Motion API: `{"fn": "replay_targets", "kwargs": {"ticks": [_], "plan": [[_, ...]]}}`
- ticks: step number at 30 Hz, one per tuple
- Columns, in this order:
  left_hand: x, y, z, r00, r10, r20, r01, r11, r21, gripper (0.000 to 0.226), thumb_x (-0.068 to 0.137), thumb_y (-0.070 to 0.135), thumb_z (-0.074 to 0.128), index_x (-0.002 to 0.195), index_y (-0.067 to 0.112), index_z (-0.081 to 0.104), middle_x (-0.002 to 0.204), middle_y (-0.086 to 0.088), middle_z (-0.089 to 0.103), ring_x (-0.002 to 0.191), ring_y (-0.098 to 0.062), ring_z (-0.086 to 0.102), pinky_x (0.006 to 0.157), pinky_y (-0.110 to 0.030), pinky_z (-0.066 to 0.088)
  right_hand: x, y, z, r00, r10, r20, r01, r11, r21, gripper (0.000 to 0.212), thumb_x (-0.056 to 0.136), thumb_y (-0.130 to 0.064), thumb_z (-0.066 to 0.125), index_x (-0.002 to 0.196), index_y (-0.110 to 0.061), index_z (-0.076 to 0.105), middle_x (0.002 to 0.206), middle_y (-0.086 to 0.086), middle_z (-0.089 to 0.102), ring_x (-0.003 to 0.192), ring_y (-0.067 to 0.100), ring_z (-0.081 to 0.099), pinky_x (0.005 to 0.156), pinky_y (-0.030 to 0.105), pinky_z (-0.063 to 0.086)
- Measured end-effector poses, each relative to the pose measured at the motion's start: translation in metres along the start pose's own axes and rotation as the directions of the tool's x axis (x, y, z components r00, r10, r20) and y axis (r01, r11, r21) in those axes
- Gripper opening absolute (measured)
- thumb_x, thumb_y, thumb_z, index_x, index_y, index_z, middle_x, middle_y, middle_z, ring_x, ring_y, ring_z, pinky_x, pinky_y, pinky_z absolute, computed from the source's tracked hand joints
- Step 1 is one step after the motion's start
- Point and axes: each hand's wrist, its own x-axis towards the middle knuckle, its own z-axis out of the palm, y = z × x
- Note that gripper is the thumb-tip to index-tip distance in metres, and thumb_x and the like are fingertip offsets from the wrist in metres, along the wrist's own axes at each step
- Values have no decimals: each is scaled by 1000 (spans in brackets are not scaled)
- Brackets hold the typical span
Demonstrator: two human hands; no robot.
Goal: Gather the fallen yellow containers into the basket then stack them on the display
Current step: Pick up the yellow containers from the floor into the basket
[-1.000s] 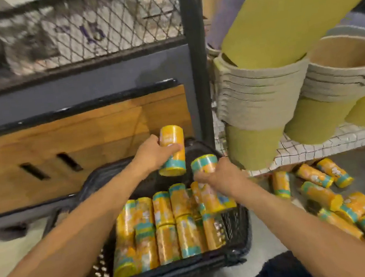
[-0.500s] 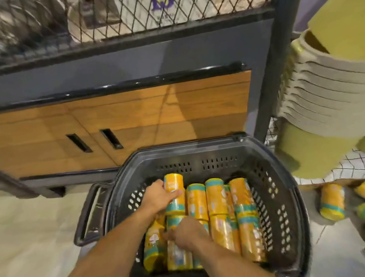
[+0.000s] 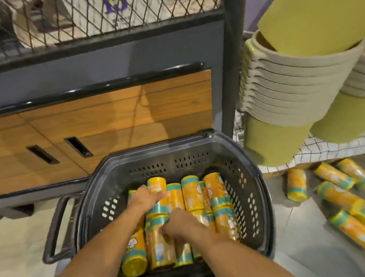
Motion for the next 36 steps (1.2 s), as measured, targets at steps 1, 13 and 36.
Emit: {"fn": "replay_targets", "kwargs": {"ticks": [1,13,36], "plan": [[-2,6,-4,1000,-15,0,15,1000,6,76,92,69,57,131,3,59,133,-17,64,121,-35,62,97,-39,49,-4,7,-21,997,-60,37,59,998,23,46,92,-40,71,120,-5,65,116,16,71,99,35,72,86,43,62],[-148,274,-4,802,563,-201,-592,794,-138,25,103,45,53,106,23,65,112,-4,69,110,-31,63,88,-41,50,-145,227,-271,751,70,-656,434,696,572,40,92,-44,75,120,-16,69,106,-4,71,92,9,64,69,20,45],[-56,449,390,867,401,297,-470,856,217,99,88,61,68,156,3,25,154,-20,40,136,-39,48,105,-40,44,-32,572,-168,625,542,-562,-88,764,639,78,82,-58,76,143,-16,49,139,7,60,127,30,57,99,39,47]]}}
